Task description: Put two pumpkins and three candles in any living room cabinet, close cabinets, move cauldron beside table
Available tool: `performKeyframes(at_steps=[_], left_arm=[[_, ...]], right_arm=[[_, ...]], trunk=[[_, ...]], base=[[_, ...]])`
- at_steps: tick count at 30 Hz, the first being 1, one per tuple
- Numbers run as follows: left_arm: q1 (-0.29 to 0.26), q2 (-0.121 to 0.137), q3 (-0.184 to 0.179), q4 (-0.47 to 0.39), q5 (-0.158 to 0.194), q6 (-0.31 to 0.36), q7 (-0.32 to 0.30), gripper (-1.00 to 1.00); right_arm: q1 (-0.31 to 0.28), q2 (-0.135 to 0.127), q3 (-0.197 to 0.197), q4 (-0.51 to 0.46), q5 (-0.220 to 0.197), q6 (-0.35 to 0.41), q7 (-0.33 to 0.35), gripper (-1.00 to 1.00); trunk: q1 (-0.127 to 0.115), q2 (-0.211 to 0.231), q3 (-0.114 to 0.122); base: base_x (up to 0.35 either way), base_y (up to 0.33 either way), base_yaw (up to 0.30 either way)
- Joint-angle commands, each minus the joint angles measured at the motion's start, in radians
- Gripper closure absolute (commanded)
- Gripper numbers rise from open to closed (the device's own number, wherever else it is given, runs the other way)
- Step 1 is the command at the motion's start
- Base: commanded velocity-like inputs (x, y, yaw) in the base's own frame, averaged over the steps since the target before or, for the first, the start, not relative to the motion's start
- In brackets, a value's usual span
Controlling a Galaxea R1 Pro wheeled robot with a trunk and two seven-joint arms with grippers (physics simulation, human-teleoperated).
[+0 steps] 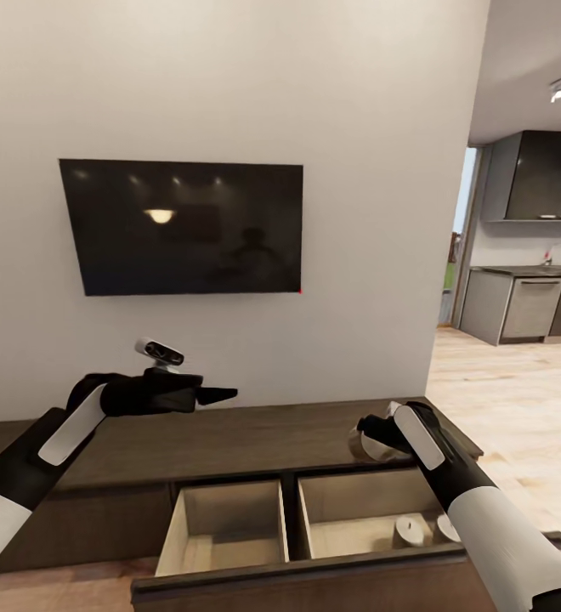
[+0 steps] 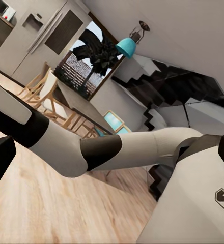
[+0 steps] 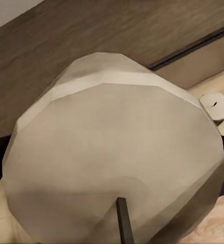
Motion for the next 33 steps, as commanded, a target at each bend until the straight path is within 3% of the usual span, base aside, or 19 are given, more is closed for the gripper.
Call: performKeyframes(at_steps=[1,6,7,12,23,33], left_arm=[[-0.001,0.001,-0.003,-0.006,0.004,0.007,-0.002,-1.0],[-0.001,0.001,-0.003,-0.031,0.005,0.007,-0.003,-1.0],[-0.001,0.002,-0.003,-0.035,0.005,0.007,-0.003,-1.0],[-0.001,0.002,-0.003,-0.041,0.005,0.007,-0.003,-1.0],[-0.001,0.002,-0.002,-0.043,0.004,0.007,-0.003,-1.0],[-0.001,0.003,-0.002,-0.051,0.004,0.007,-0.003,-1.0]], right_arm=[[-0.001,-0.001,0.005,0.0,-0.01,0.0,-0.011,1.0],[-0.003,0.003,0.015,0.017,-0.009,0.055,-0.016,1.0],[-0.005,0.008,0.017,0.034,-0.008,0.096,-0.017,1.0],[-0.012,0.029,0.019,0.108,-0.003,0.162,-0.02,1.0],[-0.015,0.043,0.02,0.158,0.0,0.185,-0.021,1.0],[-0.015,0.056,0.02,0.163,0.001,0.185,-0.021,1.0]], trunk=[[0.0,-0.001,-0.001],[0.0,-0.001,-0.001],[0.0,-0.001,-0.001],[0.0,-0.001,-0.001],[0.0,-0.001,-0.001],[0.038,-0.071,-0.033]], base=[[0.072,0.0,0.0],[0.033,0.0,0.0],[0.012,0.0,0.0],[0.006,0.0,0.0],[0.001,0.0,0.0],[0.0,0.0,0.0]])
